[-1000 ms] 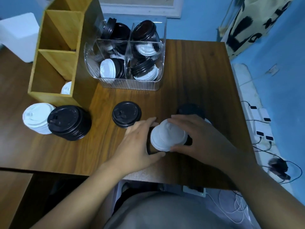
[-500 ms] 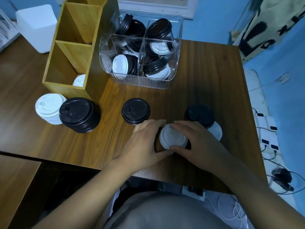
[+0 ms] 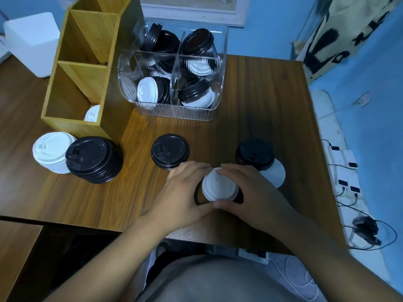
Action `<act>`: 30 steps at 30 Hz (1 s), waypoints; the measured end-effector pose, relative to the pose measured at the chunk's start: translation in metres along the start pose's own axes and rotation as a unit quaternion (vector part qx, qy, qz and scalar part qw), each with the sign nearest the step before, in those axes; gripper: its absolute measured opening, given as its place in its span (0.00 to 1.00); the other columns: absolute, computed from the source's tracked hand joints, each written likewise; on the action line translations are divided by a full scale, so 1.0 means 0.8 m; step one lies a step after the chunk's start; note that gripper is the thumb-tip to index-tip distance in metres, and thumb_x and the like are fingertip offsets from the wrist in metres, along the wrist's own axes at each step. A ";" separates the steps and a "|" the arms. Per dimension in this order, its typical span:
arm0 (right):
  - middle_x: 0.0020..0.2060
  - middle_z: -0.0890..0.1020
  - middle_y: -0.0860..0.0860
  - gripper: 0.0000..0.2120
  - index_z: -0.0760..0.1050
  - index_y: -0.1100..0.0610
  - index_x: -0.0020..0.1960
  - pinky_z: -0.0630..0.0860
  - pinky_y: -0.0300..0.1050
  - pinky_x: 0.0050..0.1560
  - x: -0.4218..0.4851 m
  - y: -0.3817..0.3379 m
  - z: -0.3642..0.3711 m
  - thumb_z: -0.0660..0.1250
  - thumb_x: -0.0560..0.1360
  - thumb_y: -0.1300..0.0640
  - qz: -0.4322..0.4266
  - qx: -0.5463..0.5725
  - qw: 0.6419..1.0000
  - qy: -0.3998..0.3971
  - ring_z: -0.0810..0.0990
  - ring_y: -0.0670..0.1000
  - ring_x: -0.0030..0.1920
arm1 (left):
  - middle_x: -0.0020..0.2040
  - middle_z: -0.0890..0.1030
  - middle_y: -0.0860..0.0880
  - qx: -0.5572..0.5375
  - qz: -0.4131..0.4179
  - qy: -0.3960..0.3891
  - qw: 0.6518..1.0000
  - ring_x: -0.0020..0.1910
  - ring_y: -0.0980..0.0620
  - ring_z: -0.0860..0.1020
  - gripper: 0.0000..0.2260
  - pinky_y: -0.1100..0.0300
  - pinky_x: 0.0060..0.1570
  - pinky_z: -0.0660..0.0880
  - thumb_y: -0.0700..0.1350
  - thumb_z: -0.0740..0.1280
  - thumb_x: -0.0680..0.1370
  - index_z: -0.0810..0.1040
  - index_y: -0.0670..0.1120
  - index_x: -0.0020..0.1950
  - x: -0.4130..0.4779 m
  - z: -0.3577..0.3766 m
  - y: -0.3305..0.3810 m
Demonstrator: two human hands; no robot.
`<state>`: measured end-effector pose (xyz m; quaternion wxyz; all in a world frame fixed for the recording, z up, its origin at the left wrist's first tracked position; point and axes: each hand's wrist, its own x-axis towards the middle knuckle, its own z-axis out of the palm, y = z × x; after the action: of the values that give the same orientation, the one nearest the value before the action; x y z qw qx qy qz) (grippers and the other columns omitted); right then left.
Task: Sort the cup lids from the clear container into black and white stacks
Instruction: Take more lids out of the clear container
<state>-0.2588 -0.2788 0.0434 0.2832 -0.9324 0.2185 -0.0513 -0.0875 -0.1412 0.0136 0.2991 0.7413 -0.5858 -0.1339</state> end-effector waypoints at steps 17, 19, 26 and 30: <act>0.60 0.74 0.39 0.37 0.65 0.44 0.70 0.73 0.42 0.53 -0.048 0.055 -0.079 0.75 0.66 0.37 0.184 -0.024 0.982 0.038 0.73 0.43 0.58 | 0.71 0.71 0.61 -0.015 0.043 -0.101 0.994 0.72 0.60 0.67 0.40 0.50 0.70 0.67 0.62 0.77 0.70 0.66 0.54 0.77 0.019 -0.012 0.002; 0.58 0.74 0.39 0.37 0.65 0.43 0.69 0.72 0.38 0.50 -0.054 0.048 -0.091 0.74 0.65 0.34 0.178 -0.047 0.983 0.005 0.73 0.42 0.55 | 0.69 0.71 0.60 -0.007 0.036 -0.084 0.996 0.70 0.59 0.68 0.40 0.50 0.69 0.68 0.66 0.77 0.68 0.68 0.54 0.76 0.020 -0.006 0.007; 0.64 0.65 0.41 0.42 0.58 0.43 0.76 0.66 0.35 0.56 -0.061 0.029 -0.089 0.70 0.68 0.32 0.204 -0.090 0.964 -0.142 0.69 0.42 0.60 | 0.64 0.71 0.58 0.031 0.019 -0.050 0.998 0.64 0.55 0.69 0.41 0.53 0.64 0.67 0.71 0.75 0.66 0.71 0.53 0.74 0.013 0.010 0.022; 0.63 0.62 0.41 0.38 0.59 0.44 0.76 0.63 0.34 0.52 -0.063 0.029 -0.078 0.68 0.71 0.33 0.181 -0.139 0.963 -0.147 0.65 0.41 0.58 | 0.64 0.71 0.57 0.031 0.016 -0.064 0.997 0.63 0.56 0.68 0.42 0.53 0.64 0.67 0.72 0.74 0.66 0.71 0.52 0.74 0.012 0.006 0.021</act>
<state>-0.3265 -0.3055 0.0843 0.1846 -0.9049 0.3442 0.1692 -0.1009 -0.1540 0.0213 0.2403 0.7307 -0.6190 -0.1584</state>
